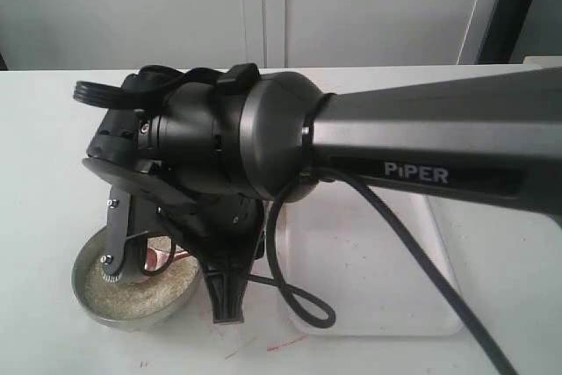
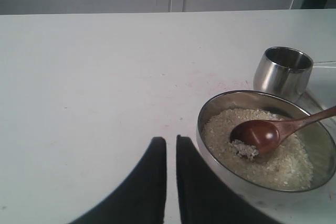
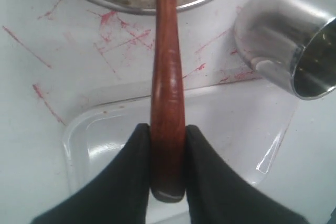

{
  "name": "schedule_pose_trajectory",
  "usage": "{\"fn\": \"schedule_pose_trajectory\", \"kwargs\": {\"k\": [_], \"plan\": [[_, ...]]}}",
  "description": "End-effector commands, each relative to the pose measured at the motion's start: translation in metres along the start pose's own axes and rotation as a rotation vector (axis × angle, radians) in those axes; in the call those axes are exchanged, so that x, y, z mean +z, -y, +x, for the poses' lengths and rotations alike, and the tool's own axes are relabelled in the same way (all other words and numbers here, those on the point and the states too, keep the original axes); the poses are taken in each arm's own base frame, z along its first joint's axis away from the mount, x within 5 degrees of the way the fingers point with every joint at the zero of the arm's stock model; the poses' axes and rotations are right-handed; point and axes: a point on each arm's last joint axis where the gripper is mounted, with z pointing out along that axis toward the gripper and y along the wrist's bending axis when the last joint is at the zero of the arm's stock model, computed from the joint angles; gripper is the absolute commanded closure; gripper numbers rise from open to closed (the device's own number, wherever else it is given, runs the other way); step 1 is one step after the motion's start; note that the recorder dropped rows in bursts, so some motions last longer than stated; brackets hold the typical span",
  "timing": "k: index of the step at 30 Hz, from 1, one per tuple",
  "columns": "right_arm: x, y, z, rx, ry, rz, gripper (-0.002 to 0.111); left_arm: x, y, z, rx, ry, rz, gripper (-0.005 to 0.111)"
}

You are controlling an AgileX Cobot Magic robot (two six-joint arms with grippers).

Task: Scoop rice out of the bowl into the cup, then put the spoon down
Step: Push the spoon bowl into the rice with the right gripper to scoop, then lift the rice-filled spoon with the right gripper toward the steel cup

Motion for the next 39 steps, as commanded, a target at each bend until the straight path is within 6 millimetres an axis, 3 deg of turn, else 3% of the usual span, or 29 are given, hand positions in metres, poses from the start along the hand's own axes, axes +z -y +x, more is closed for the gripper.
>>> {"fn": "schedule_pose_trajectory", "kwargs": {"k": [1, 23, 39], "plan": [[0.000, 0.003, 0.002, 0.038, 0.010, -0.020, 0.108, 0.000, 0.000, -0.003, -0.008, 0.010, 0.000, 0.092], [0.008, 0.012, 0.011, 0.145, 0.063, -0.158, 0.108, 0.000, 0.000, -0.003, -0.008, 0.010, 0.000, 0.092], [-0.011, 0.021, 0.022, 0.188, 0.164, -0.207, 0.108, 0.000, 0.000, -0.003, -0.008, 0.010, 0.000, 0.092]]}}
